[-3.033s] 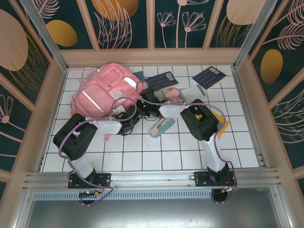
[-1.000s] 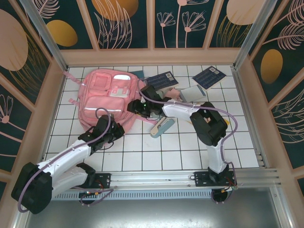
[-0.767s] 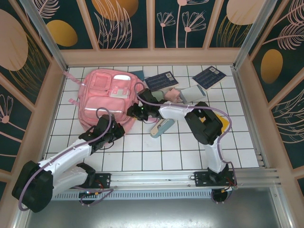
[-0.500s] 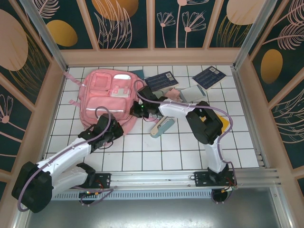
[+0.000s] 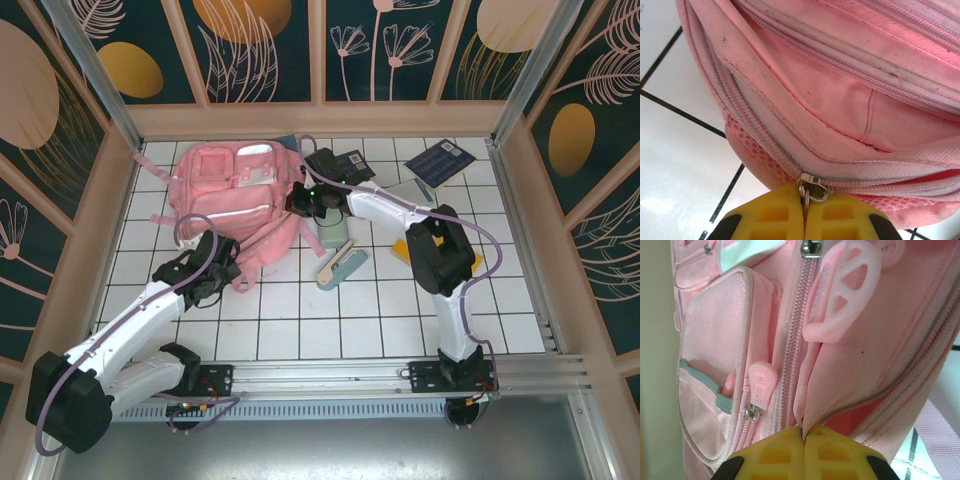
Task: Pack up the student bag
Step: Unzip the student bag at the top-left of the table.
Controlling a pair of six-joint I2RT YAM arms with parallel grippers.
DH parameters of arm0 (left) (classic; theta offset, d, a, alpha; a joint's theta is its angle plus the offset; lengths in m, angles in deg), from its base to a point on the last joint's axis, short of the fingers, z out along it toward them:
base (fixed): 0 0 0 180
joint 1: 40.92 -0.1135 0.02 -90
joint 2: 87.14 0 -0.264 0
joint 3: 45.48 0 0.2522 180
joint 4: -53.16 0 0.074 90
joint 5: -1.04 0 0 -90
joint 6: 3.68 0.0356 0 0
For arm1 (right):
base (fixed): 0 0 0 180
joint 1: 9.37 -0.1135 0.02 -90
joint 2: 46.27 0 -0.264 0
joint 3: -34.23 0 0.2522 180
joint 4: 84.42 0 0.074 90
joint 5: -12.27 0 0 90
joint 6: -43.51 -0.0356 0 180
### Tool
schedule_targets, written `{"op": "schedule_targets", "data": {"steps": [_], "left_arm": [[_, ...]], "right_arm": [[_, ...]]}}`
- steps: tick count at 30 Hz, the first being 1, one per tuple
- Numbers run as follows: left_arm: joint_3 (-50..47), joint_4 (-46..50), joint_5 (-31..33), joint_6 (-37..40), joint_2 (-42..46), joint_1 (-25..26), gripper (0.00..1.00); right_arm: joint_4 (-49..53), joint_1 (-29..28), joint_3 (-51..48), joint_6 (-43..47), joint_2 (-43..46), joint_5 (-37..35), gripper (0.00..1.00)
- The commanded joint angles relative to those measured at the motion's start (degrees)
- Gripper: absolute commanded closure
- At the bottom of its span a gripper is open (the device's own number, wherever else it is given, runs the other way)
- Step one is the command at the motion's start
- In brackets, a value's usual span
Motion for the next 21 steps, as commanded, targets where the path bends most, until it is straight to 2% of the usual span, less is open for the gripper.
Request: {"op": "schedule_targets", "data": {"steps": [1, 3, 7, 10, 11, 13, 15, 18, 21], "left_arm": [[0.03, 11.16, 4.81, -0.8, 1.0, -1.03, 1.0], [-0.47, 7.41, 0.68, 1.85, 0.82, -1.05, 1.0], [-2.61, -5.49, -14.79, 7.48, 0.42, -1.09, 1.0], [-2.18, -12.99, -22.81, 8.22, -1.02, -1.01, 1.0], [-1.61, -14.85, -24.42, 8.16, -1.7, -1.01, 1.0], [-0.77, -17.87, -26.16, 7.84, -3.17, -0.84, 1.0], [-0.09, -22.13, -28.56, 7.27, -5.41, -0.42, 1.0], [1.67, -25.63, -30.81, 7.73, -9.91, 1.01, 1.0], [4.14, -25.68, -31.77, 10.01, -14.42, 2.43, 1.0]], "right_arm": [[-0.35, 6.24, 6.05, 2.77, -2.87, -9.01, 1.0], [0.25, 7.1, 8.65, 3.34, -4.43, -9.86, 1.0], [1.75, 8.99, 14.45, 5.34, -8.4, -9.8, 1.0], [4.59, 9.49, 18.32, 5.87, -10.42, -10.73, 1.0], [4.81, 9.45, 18.13, 5.71, -10.04, -10.84, 0.92], [4.11, 9.43, 15.6, 5.13, -7.92, -11.21, 0.7], [2.32, 9.41, 10.62, 4.06, -4.24, -11.62, 0.59], [0.11, 9.19, 2.16, 1.22, 1.62, -11.43, 0.51], [-2.56, 7.79, -6.68, -2.54, 7.05, -9.37, 0.49]]}}
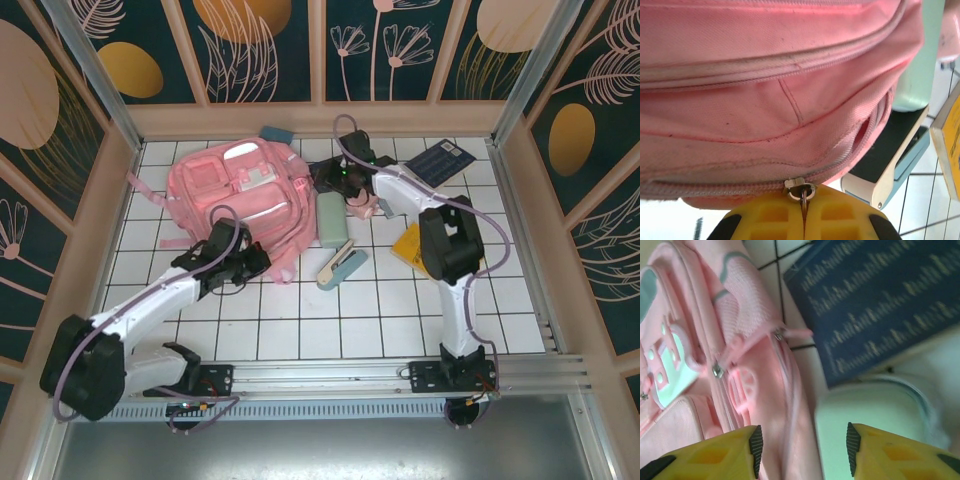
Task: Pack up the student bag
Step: Unzip the student bag at the top-left of the table.
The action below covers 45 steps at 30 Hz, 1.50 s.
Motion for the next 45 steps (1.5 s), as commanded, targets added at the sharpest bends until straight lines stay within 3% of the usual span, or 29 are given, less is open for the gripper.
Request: {"op": "schedule_targets", "data": {"steps": [1, 9, 15, 18, 20, 22, 33, 37, 45], "left_arm": [[4.53, -5.12, -4.8, 3.34, -3.33, 1.52, 1.0], [6.64, -3.32, -8.34, 7.69, -5.65, 2.26, 1.0], [7.25, 1.31, -8.92, 11.35, -5.74, 2.32, 1.0], [8.1, 4.05, -7.85, 12.96, -5.87, 2.36, 1.0], [8.63, 5.83, -6.57, 13.5, -5.79, 2.33, 1.0], [9.02, 7.48, -5.36, 14.01, -5.66, 2.27, 1.0], [11.48, 27.71, 16.05, 16.61, -8.11, -0.94, 1.0], [13.49, 34.0, 26.68, 17.54, -12.34, -2.65, 1.0], [16.08, 32.11, 28.29, 17.44, -16.02, -3.9, 1.0]], "right_arm": [[-3.74, -3.39, -7.33, -4.87, 7.87, 0.12, 0.49], [-6.87, -12.97, -19.04, -15.2, 12.55, -0.83, 0.47], [-6.98, -16.86, -17.19, -19.12, 7.53, -0.76, 0.49], [-6.72, -17.54, -17.09, -19.7, 6.52, -2.04, 0.66], [-6.31, -17.38, -17.06, -19.61, 6.21, -2.71, 0.91], [-5.64, -16.88, -16.7, -18.86, 6.12, -3.61, 1.0], [-4.16, -11.5, -16.39, -12.37, 8.19, -7.39, 1.0], [-3.99, -8.98, -15.31, -9.75, 8.04, -7.09, 1.0], [-1.02, -4.98, -8.58, -2.14, 7.55, -8.47, 1.0]]}}
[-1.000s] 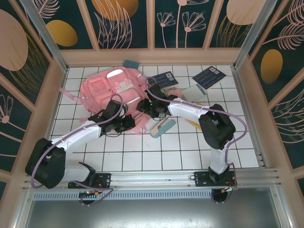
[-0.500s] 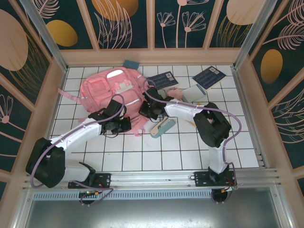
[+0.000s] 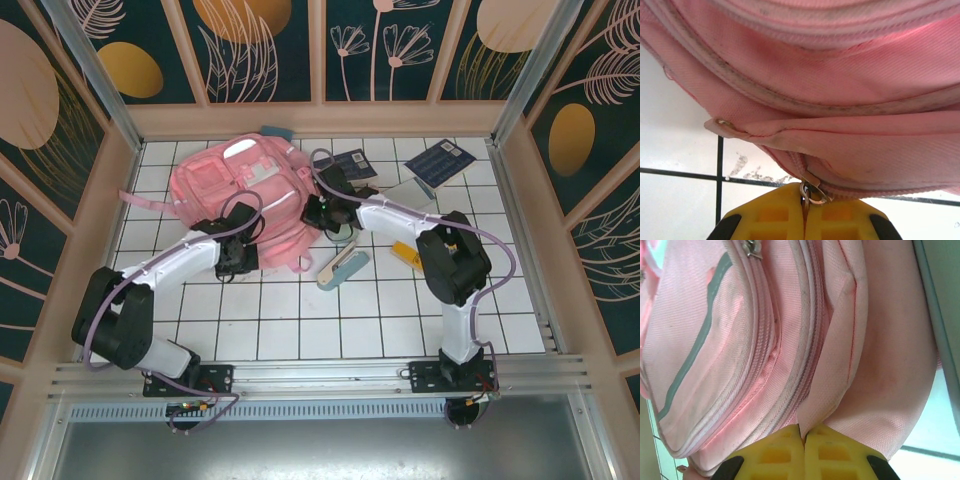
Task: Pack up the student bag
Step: Unzip the student bag at the top-left of the table.
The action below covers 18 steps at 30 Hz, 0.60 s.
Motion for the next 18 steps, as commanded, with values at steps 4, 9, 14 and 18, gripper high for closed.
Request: {"op": "schedule_targets", "data": {"steps": [4, 9, 14, 18], "left_arm": [[1.8, 0.14, -4.97, 1.81, 1.9, -1.61, 1.0], [3.25, -8.78, -17.46, -1.76, 2.97, 2.19, 1.0], [6.29, -13.26, -21.77, -5.26, 0.04, 6.8, 1.0], [6.13, -15.41, -23.03, -5.47, -1.69, 7.45, 1.0]], "right_arm": [[5.25, 7.15, 8.96, 10.07, -2.77, -6.53, 1.0], [8.29, 9.14, 15.92, 14.85, -5.58, -8.33, 1.0], [12.32, 9.97, 21.05, 15.46, -7.24, -6.91, 0.69], [11.52, 8.54, 14.88, 11.1, -1.87, -5.51, 0.52]]}}
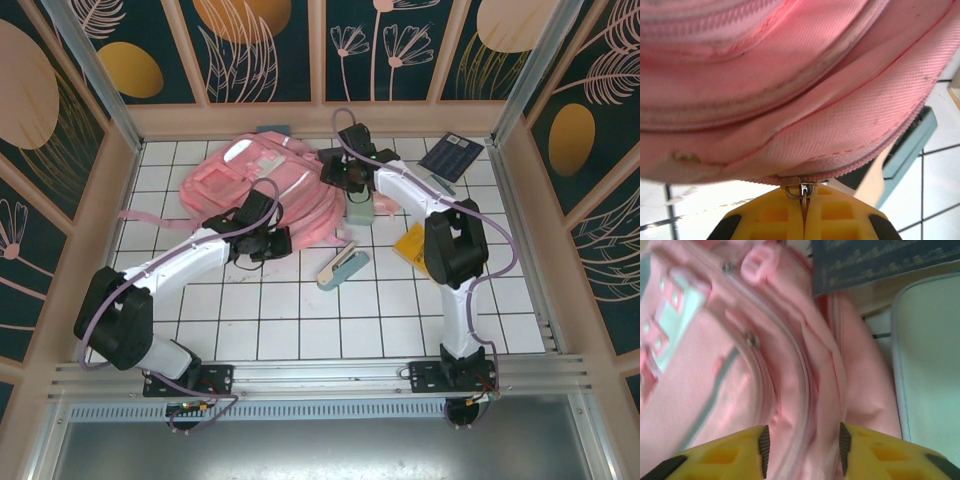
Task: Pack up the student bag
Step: Unzip the student bag at the top-left of the table.
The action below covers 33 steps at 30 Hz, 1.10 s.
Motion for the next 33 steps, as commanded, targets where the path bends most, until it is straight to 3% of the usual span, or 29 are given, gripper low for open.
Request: {"op": "schedule_targets", "data": {"steps": [1, 9, 23, 25, 28, 29, 33], "left_arm": [[1.02, -2.69, -4.72, -1.26, -1.42, 0.6, 1.0], [0.32, -2.26, -6.14, 2.41, -3.45, 0.68, 1.0], [-1.66, -0.63, -4.83, 5.67, -2.97, 0.71, 1.0], [-1.48, -0.44, -4.64, 5.72, -3.02, 0.73, 1.0], [-0.89, 0.75, -2.86, 5.81, -3.17, 0.71, 1.0], [-0.57, 1.67, -1.63, 5.98, -3.23, 0.7, 1.0], [0.67, 7.51, 6.09, 7.71, -3.98, 0.28, 1.0]], "right_arm": [[0.26, -1.95, -5.24, -3.46, 6.38, -0.87, 0.5], [-5.34, -8.88, -21.41, -19.24, 15.67, 3.56, 0.45], [-7.3, -14.48, -21.03, -29.11, 10.14, 7.16, 0.46], [-7.63, -14.92, -21.5, -28.89, 9.99, 6.65, 0.59], [-7.44, -14.5, -21.68, -27.98, 9.99, 5.51, 0.94], [-6.81, -14.28, -21.45, -27.49, 10.08, 4.57, 1.0], [-5.63, -12.68, -20.45, -24.05, 11.71, 0.88, 1.0]]}}
